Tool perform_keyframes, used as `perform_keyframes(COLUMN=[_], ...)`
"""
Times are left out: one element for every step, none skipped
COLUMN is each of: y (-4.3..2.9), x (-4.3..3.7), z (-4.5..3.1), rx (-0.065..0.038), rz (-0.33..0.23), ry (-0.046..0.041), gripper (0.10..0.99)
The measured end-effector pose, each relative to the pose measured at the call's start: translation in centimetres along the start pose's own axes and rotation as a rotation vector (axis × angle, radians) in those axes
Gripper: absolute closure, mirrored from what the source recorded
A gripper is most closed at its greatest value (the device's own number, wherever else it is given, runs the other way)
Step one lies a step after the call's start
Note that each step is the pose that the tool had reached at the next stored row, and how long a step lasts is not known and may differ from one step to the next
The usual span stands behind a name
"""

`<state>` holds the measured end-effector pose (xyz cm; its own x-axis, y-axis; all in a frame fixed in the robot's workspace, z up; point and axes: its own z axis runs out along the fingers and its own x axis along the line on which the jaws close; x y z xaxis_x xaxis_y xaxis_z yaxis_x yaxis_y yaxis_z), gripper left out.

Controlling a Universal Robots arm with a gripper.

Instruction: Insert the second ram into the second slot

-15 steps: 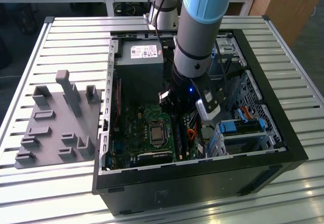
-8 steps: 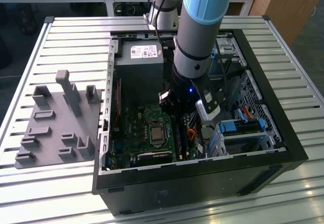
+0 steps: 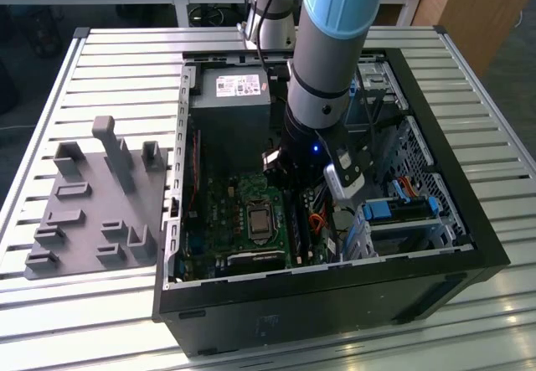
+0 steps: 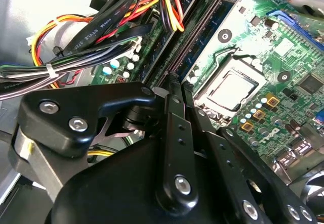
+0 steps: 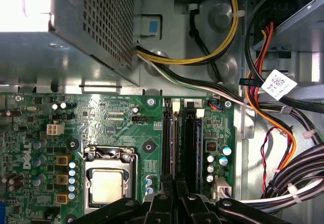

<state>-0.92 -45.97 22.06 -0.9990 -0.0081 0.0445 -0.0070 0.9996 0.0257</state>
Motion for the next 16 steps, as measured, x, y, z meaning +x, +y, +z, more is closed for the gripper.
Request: perform_keyframes(y=[0.0, 0.01, 0.0, 0.0, 0.0, 0.0, 0.0, 0.0, 0.0, 0.0, 0.0, 0.0, 0.0, 0.0, 0.0, 0.0], x=[0.0, 0.0, 0.0, -0.01, -0.01, -0.01, -0.01, -0.01, -0.01, -0.01, -0.01, -0.01, -0.02, -0.02, -0.02, -0.02], z=[-0.04, -0.04, -0.04, -0.04, -0.04, -0.05, -0.05, -0.06, -0.06, -0.06, -0.05, -0.03, 0.01, 0.04, 0.08, 0.12], rx=[0.0, 0.001, 0.001, 0.003, 0.005, 0.006, 0.007, 0.008, 0.008, 0.008, 0.008, 0.008, 0.008, 0.008, 0.008, 0.008], rz=[0.0, 0.0, 0.0, 0.0, 0.0, 0.0, 0.001, 0.001, 0.001, 0.002, 0.002, 0.002, 0.002, 0.003, 0.003, 0.003], ry=[0.0004, 0.0006, 0.0009, 0.001, 0.0012, 0.0015, 0.0018, 0.0021, 0.0023, 0.0027, 0.0032, 0.0036, 0.004, 0.0046, 0.0053, 0.0061], gripper=[0.949, 0.949, 0.949, 0.949, 0.949, 0.949, 0.949, 0.949, 0.949, 0.949, 0.949, 0.949, 0.949, 0.949, 0.949, 0.949])
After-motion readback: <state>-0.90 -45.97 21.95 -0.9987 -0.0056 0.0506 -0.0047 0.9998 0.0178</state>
